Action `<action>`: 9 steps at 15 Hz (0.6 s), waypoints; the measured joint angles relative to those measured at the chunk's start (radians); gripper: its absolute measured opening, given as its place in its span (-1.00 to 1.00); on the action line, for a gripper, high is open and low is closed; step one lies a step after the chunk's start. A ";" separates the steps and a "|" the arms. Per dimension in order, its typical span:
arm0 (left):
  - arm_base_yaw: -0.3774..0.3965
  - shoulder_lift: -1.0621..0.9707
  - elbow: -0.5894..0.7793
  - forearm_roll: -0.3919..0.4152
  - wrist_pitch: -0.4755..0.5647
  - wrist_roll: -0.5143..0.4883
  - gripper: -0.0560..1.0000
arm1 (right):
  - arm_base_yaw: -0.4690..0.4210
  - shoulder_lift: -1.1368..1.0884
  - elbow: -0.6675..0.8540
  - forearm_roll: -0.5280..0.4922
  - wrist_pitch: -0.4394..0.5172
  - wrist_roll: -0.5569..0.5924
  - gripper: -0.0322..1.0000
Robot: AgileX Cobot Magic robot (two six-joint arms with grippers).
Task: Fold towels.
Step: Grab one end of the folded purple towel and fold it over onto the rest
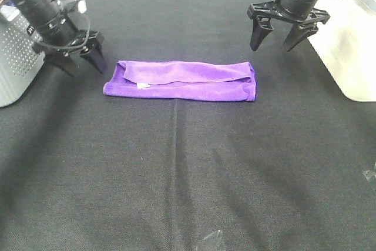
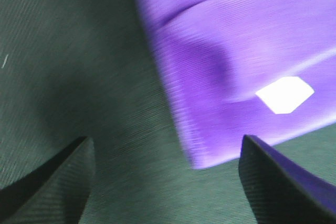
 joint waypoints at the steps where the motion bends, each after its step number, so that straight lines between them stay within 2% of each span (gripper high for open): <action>1: 0.006 0.012 0.001 -0.015 0.005 0.006 0.44 | 0.000 -0.006 0.000 0.004 0.000 0.000 0.54; 5: 0.009 0.066 -0.005 -0.055 0.006 0.026 0.44 | 0.000 -0.013 0.000 0.023 0.000 0.000 0.54; 9: 0.010 0.091 -0.016 -0.147 0.002 0.055 0.44 | 0.000 -0.013 0.000 0.024 0.000 0.000 0.54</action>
